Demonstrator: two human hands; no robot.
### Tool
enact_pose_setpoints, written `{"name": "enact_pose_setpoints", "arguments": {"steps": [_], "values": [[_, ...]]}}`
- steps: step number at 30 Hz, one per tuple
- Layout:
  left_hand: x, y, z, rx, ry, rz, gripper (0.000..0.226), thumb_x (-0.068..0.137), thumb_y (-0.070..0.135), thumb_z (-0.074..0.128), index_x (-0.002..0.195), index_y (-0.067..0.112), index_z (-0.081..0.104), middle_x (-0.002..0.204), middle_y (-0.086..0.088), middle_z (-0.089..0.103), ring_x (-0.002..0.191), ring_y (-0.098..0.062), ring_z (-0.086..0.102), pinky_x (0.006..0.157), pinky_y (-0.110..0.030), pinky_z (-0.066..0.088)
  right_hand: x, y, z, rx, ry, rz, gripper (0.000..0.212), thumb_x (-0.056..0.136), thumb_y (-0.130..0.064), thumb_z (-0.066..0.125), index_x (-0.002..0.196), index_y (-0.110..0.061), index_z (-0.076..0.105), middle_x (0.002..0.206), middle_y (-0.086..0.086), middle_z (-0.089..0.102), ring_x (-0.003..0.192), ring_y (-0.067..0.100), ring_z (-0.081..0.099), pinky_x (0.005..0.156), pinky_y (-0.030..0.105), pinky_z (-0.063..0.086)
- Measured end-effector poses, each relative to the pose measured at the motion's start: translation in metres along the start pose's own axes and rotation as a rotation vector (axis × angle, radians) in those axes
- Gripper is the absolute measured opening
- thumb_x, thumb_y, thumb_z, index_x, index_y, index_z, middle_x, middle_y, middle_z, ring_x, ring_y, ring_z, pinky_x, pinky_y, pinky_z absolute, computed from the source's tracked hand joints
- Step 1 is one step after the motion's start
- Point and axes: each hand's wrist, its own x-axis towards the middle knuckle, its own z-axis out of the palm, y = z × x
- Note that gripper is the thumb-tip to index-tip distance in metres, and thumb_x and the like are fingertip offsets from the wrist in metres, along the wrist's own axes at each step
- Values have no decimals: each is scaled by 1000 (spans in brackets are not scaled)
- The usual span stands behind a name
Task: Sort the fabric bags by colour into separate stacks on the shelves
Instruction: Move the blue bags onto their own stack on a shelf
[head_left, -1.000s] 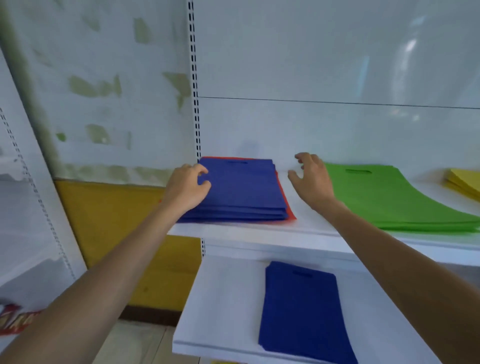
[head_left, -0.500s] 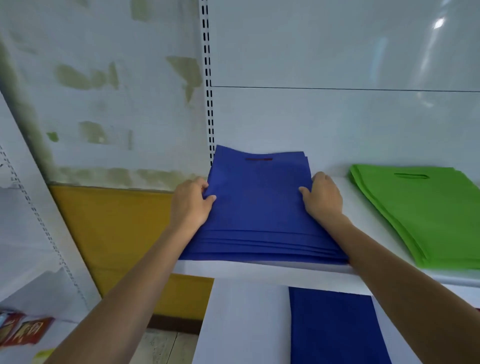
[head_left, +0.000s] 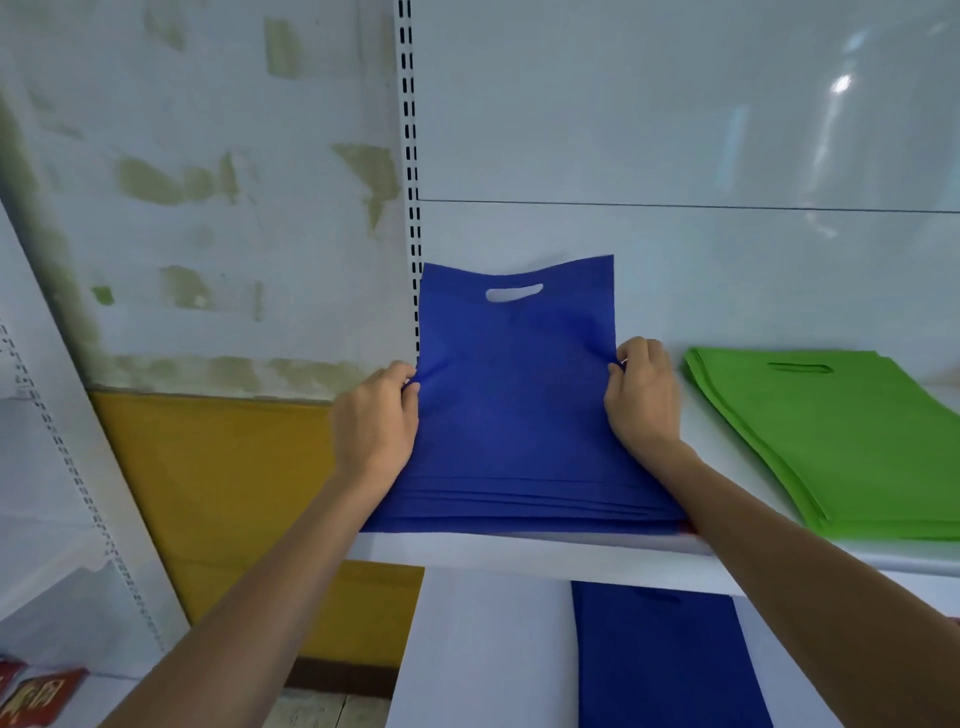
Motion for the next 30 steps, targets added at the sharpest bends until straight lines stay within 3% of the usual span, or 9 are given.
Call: {"name": "enact_pose_setpoints", "arguments": {"steps": [3, 6, 9, 12, 15, 20, 26, 30], "values": [[-1, 5, -17, -31, 88, 78, 19, 88, 12, 61, 106, 8, 63, 77, -8, 70, 62, -27, 64, 51, -31, 47, 6, -3, -26, 53, 8, -20, 15, 91, -1, 46, 104, 6, 49, 106, 23, 54, 91, 41, 51, 65, 39, 34], [-11, 23, -33, -47, 104, 110, 10, 88, 11, 59, 94, 10, 67, 79, -9, 69, 61, -28, 62, 52, -31, 46, 3, 1, -62, 118, -3, -79, 32, 90, 1, 44, 123, 3, 42, 115, 24, 55, 91, 44, 54, 71, 43, 41], [-33, 59, -41, -82, 40, 53, 15, 88, 11, 54, 95, 10, 67, 92, -8, 68, 75, -29, 62, 61, -33, 45, -20, 17, -99, 99, -14, -92, 51, 89, 4, 42, 138, -8, 34, 126, 20, 51, 97, 42, 54, 75, 41, 43], [-61, 105, -46, -132, -39, 44, 21, 90, 15, 51, 105, 13, 65, 105, -4, 65, 89, -24, 61, 66, -29, 41, -50, 49, -135, 22, 0, -106, 49, 87, 6, 43, 135, -5, 43, 127, 19, 50, 100, 42, 55, 78, 49, 48], [-95, 147, -44, -202, -98, 63, 23, 91, 16, 50, 110, 13, 62, 110, -2, 62, 95, -22, 59, 69, -27, 39, -86, 93, -174, -45, 11, -11, 43, 88, 6, 44, 129, -1, 51, 125, 20, 51, 95, 42, 57, 75, 48, 49], [-179, 206, -23, -344, -269, 192, 23, 90, 7, 50, 107, 13, 63, 110, -2, 60, 98, -21, 58, 77, -29, 42, -178, 171, -236, -131, -97, 213, 40, 92, -2, 46, 131, 2, 48, 127, 19, 48, 105, 40, 53, 89, 46, 44], [-289, 253, 20, -486, -528, 182, 27, 91, 4, 47, 114, 10, 62, 112, -5, 58, 100, -22, 58, 85, -35, 46, -280, 235, -296, -166, -162, 417, 38, 91, -1, 46, 129, 0, 50, 125, 16, 51, 111, 33, 51, 93, 38, 41], [-360, 261, 46, -446, -747, 143, 34, 95, 9, 44, 127, 11, 53, 121, -3, 53, 107, -20, 54, 87, -29, 42, -338, 267, -319, -199, -245, 538, 38, 93, -2, 46, 130, -1, 50, 127, 14, 52, 112, 30, 51, 94, 36, 42]]}}
